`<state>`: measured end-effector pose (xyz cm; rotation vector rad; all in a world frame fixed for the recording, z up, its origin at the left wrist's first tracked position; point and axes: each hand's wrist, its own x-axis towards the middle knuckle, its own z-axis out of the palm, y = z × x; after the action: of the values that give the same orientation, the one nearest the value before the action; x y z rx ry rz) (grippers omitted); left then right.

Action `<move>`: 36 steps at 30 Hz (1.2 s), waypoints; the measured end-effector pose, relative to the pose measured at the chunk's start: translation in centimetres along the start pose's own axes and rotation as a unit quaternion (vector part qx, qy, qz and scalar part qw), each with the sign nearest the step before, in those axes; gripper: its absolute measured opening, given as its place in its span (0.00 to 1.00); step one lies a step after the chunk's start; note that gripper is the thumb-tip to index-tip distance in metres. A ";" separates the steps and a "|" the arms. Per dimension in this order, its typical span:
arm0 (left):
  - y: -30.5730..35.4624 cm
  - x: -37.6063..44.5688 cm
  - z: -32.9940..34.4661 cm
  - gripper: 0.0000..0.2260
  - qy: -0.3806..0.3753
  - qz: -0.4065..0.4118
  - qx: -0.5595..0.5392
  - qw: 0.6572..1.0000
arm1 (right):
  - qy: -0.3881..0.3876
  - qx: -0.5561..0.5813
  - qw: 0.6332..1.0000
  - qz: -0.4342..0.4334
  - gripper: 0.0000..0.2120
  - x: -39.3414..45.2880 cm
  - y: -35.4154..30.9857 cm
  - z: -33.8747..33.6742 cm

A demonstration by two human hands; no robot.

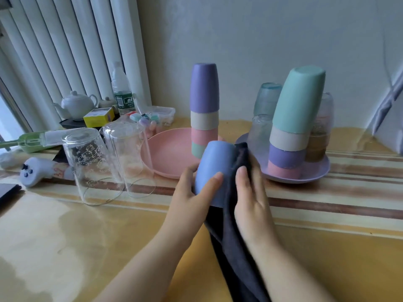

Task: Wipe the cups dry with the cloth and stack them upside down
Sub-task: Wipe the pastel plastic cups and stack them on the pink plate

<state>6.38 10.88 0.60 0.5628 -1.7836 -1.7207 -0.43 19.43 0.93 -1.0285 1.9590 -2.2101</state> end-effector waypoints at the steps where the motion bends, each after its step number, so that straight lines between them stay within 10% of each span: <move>1: -0.1 -0.2 0.1 0.16 -0.017 0.010 0.010 1.000 | -0.024 -0.031 0.999 -0.033 0.17 -0.4 0.0 0.5; 11: 0.2 -1.0 -0.1 0.19 -0.162 0.070 0.028 0.984 | 0.062 0.007 0.998 0.024 0.11 1.2 -1.0 -1.2; 23: -0.5 0.5 -1.1 0.24 -0.125 -0.116 -0.219 0.961 | -0.107 0.269 0.927 0.239 0.27 -0.1 -0.7 0.0; 31: -0.8 0.5 -1.2 0.15 0.062 0.092 0.004 0.994 | 0.012 0.054 0.995 0.078 0.16 0.4 -0.7 -0.6; 36: -1.3 -0.2 -0.4 0.22 -0.028 0.105 0.104 0.989 | 0.025 0.025 0.998 0.059 0.22 -0.1 -0.3 0.5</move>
<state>6.68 10.62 -0.73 0.3982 -1.9996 -1.4306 0.04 19.07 1.15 -0.8363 1.9185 -2.2305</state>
